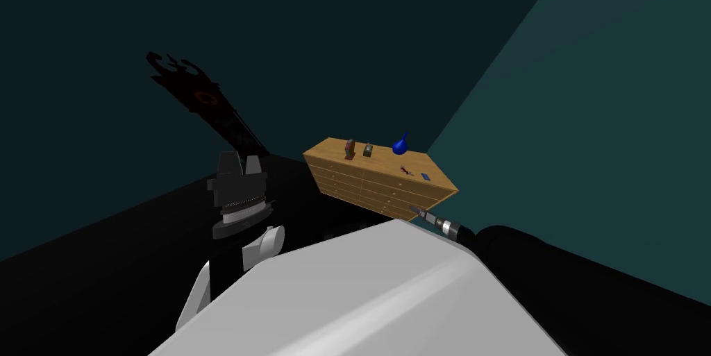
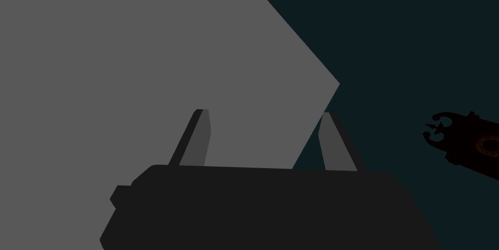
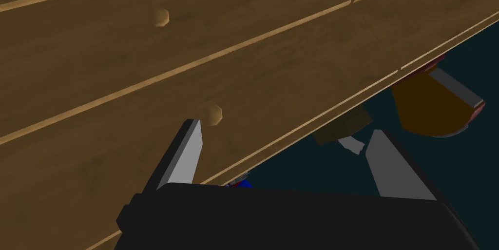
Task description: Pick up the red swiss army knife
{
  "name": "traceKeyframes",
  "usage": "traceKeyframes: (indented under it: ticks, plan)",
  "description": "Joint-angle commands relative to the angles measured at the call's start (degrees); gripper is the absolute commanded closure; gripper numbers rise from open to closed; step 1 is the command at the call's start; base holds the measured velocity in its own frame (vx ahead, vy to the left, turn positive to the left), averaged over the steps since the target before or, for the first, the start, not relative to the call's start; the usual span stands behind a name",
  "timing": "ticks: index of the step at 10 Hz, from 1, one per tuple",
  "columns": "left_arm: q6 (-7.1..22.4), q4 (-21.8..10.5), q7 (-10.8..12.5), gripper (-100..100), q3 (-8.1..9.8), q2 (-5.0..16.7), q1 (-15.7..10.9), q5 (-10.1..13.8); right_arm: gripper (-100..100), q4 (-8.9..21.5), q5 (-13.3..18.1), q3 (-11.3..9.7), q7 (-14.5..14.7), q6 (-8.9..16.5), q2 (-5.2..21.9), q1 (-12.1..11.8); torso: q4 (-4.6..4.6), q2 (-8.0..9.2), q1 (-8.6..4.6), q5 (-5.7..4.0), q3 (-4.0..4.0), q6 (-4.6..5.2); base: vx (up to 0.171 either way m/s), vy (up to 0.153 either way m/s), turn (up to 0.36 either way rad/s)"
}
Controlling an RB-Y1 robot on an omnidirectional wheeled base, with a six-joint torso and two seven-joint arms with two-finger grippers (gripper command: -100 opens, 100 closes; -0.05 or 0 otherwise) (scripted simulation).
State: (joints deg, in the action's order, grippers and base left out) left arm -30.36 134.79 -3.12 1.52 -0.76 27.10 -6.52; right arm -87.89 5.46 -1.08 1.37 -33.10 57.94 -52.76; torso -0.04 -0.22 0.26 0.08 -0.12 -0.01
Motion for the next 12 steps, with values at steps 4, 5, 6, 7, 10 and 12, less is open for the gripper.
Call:
traceKeyframes:
  ticks: [4,5,6,7,10,12]
  plan:
    - [0.0,0.0,0.0,0,0.0,0.0,0.0,0.0,-100,4.56,0.37,-0.12,0.54,-0.11,6.95,-2.73,0.0,-0.03,0.03,0.0,-0.01,-0.01,0.07,0.079,0.072]
    - [0.0,0.0,0.0,0,0.0,0.0,0.0,0.0,-100,6.56,0.61,-0.33,0.87,-0.02,9.28,-3.81,0.0,-0.01,-0.02,0.0,0.0,0.01,0.092,0.075,0.084]
    - [0.0,0.0,0.0,0,0.0,0.0,0.0,0.0,-100,8.49,0.84,-0.53,1.19,0.09,11.03,-4.83,-0.01,-0.09,0.0,-0.01,-0.05,-0.02,0.117,0.101,0.161]
    - [0.0,0.0,0.0,0,0.0,0.0,0.0,0.0,-100,8.49,0.84,-0.53,1.19,0.09,12.37,-4.83,-0.04,-0.18,0.07,0.01,-0.1,-0.03,0.091,0.08,0.05]
    - [0.0,0.0,0.0,0,0.0,0.0,0.01,0.0,-100,12.12,1.28,-0.87,1.81,0.34,17.3,-6.68,-0.06,-0.25,0.05,0.02,-0.15,-0.02,0.116,0.07,0.084]
    - [0.0,0.0,0.0,0,0.0,0.0,0.0,0.0,-100,15.41,1.67,-1.13,2.39,0.62,21.41,-8.27,-0.03,-0.13,-0.04,-0.02,-0.08,-0.01,0.114,0.066,0.094]
